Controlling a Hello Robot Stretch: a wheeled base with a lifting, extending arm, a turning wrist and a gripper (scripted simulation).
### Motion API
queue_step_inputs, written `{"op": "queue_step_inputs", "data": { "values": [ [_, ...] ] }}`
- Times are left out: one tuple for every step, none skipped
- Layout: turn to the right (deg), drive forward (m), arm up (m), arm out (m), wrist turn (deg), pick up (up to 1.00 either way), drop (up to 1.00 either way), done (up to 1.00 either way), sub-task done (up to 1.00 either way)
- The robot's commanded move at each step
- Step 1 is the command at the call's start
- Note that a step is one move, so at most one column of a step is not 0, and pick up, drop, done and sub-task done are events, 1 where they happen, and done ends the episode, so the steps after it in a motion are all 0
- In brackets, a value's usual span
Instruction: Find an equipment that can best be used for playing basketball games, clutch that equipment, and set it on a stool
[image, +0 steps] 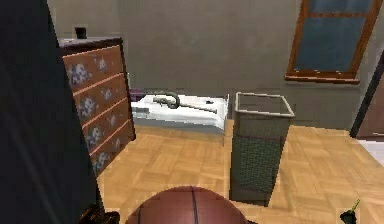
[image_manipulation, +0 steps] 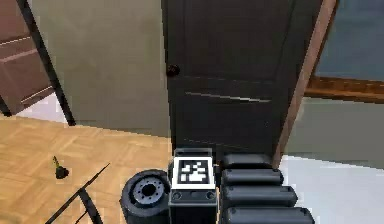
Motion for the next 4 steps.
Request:
{"op": "queue_step_inputs", "data": {
  "values": [
    [-45.0, 0.0, 0.0, 0.0, 0.0, 0.0, 0.0, 0.0, 0.0],
    [-3.0, 0.0, 0.0, 0.0, 0.0, 0.0, 0.0, 0.0, 0.0],
    [0.0, 0.0, 0.0, 0.48, 0.0, 0.0, 0.0, 0.0, 0.0],
    [0.0, 0.0, 0.0, 0.0, 39.0, 0.0, 0.0, 0.0, 0.0]
  ]
}}
